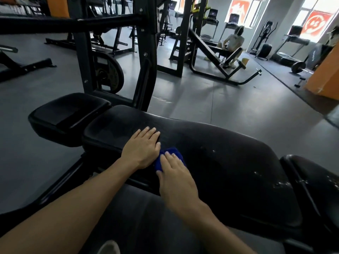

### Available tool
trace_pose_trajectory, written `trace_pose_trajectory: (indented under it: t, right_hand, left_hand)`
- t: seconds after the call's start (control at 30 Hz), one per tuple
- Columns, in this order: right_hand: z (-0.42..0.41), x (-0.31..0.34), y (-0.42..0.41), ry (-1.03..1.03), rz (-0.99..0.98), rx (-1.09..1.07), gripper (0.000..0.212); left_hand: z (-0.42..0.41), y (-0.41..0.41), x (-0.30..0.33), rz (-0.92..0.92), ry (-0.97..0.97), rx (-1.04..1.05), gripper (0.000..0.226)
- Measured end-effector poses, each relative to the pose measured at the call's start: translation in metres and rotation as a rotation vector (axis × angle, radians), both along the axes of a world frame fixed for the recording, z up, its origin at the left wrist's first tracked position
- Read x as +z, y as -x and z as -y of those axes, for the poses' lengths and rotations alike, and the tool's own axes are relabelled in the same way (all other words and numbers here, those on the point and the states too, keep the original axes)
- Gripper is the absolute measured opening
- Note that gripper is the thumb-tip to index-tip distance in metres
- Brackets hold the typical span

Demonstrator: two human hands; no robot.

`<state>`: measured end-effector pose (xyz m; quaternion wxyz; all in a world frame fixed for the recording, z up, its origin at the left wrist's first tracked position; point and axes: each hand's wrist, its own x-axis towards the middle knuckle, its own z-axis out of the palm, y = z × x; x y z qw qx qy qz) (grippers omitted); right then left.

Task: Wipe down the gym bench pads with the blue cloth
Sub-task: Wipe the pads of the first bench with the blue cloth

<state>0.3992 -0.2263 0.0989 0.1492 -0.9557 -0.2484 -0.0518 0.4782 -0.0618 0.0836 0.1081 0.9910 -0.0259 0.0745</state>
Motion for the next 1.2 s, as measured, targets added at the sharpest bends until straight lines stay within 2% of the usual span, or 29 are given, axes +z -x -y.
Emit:
trace_pose_trajectory:
  t: [0.07, 0.17, 0.33, 0.43, 0.53, 0.67, 0.8, 0.87, 0.97, 1.1, 1.2]
  right_hand:
    - [0.008, -0.002, -0.007, 0.037, -0.019, 0.032, 0.056]
    - [0.005, 0.002, -0.065, 0.013, -0.085, -0.026, 0.054]
    - [-0.010, 0.004, -0.142, -0.005, -0.127, -0.088, 0.053]
    - [-0.013, 0.002, -0.159, 0.007, -0.102, -0.083, 0.053]
    - [-0.017, 0.000, -0.181, 0.015, -0.107, -0.065, 0.052]
    - [-0.023, 0.002, -0.216, 0.004, -0.100, -0.027, 0.044]
    - [0.001, 0.010, -0.228, 0.024, -0.130, 0.017, 0.045]
    - [0.027, 0.017, -0.231, 0.038, -0.129, -0.029, 0.046]
    - [0.060, 0.022, -0.234, 0.031, -0.153, -0.159, 0.044]
    - [0.027, 0.011, -0.234, 0.073, -0.098, -0.218, 0.039]
    - [0.000, 0.005, -0.226, 0.023, -0.091, -0.060, 0.049]
  left_hand:
    - [0.001, 0.001, 0.000, -0.004, 0.004, -0.001, 0.056]
    - [0.000, -0.004, 0.001, 0.007, -0.004, 0.008, 0.053]
    - [-0.003, -0.043, 0.021, 0.062, -0.077, 0.005, 0.031]
    - [-0.004, -0.076, 0.028, 0.087, 0.056, -0.014, 0.024]
    - [-0.001, -0.105, 0.026, 0.047, 0.205, -0.008, 0.031]
    - [0.005, -0.126, 0.017, 0.006, 0.282, -0.014, 0.039]
    - [0.007, -0.122, 0.008, 0.037, 0.128, -0.094, 0.046]
    - [0.006, -0.119, 0.006, 0.029, 0.026, -0.119, 0.049]
    - [0.007, -0.117, 0.005, 0.015, -0.015, -0.114, 0.051]
    - [0.009, -0.116, 0.004, 0.020, -0.030, -0.100, 0.051]
    - [0.008, -0.116, 0.005, 0.023, -0.037, -0.111, 0.054]
